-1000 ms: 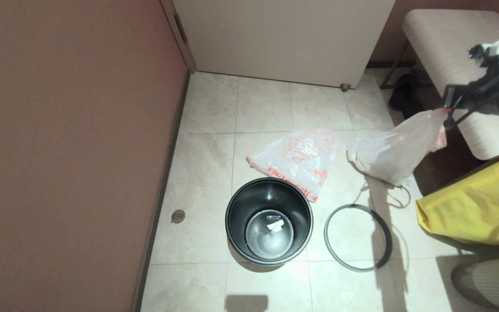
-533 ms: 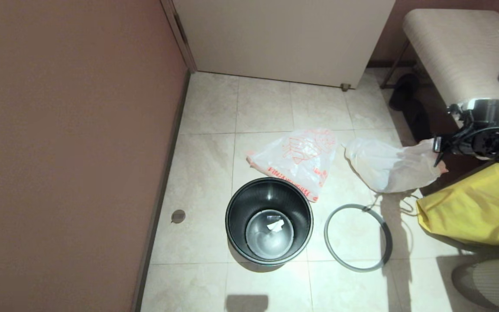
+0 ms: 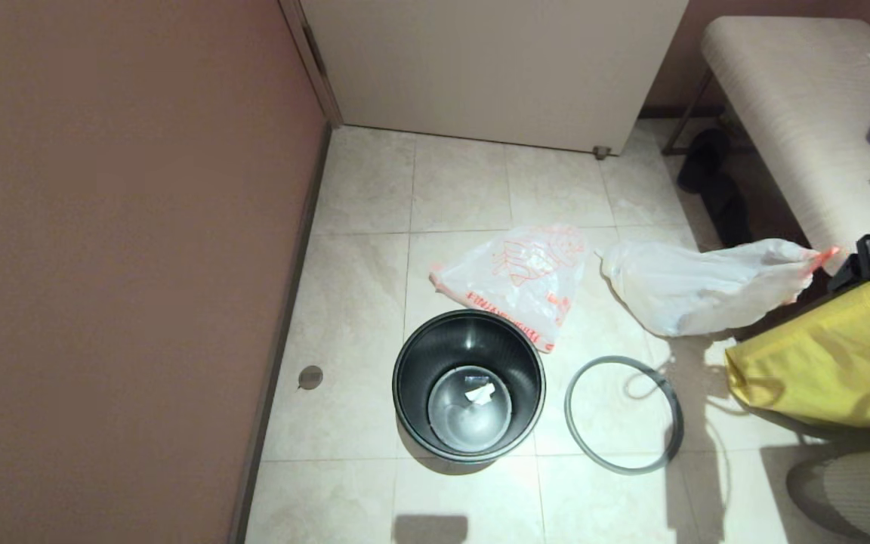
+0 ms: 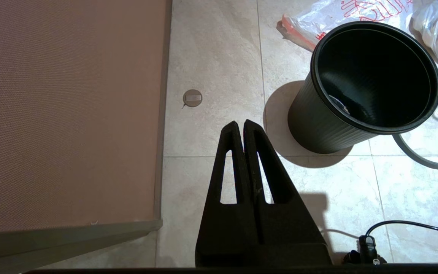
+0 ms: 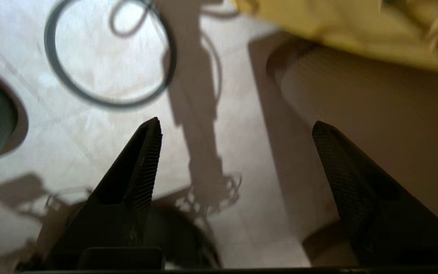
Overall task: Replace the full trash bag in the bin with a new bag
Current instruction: Place the trash bag on the floor, then pick up a new trash bag
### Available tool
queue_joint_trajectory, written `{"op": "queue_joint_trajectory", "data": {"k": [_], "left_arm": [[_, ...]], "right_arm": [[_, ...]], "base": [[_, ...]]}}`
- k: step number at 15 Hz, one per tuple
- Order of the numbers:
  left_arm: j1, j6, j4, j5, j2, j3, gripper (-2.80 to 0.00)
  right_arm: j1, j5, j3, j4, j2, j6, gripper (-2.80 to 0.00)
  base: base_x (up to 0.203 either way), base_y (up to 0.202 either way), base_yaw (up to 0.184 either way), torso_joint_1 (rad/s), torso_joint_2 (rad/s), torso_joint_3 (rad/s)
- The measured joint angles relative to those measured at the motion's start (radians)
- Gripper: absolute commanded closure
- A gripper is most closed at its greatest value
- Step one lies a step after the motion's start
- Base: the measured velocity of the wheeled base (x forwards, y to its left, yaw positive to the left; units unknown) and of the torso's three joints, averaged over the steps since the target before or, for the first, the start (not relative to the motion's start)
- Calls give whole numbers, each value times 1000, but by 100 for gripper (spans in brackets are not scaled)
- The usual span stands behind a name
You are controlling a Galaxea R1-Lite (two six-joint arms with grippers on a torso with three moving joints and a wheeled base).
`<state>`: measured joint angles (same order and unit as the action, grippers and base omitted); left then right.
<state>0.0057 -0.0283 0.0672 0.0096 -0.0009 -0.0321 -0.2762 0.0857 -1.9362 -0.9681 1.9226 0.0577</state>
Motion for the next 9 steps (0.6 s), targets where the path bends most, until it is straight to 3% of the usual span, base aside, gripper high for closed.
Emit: {"op": "queue_joint_trajectory", "data": {"k": [3, 4, 9], "left_arm": [[0, 0, 0, -1, 0, 0, 0], [0, 0, 0, 0, 0, 0, 0], [0, 0, 0, 0, 0, 0, 0]], "right_arm": [[-2, -31, 36, -275, -81, 89, -280], [-2, -55, 61, -326, -107, 119, 0], [49, -96, 230, -300, -228, 143, 0]], "base": [[0, 0, 0, 0, 0, 0], [0, 0, 0, 0, 0, 0], [0, 0, 0, 0, 0, 0]]}}
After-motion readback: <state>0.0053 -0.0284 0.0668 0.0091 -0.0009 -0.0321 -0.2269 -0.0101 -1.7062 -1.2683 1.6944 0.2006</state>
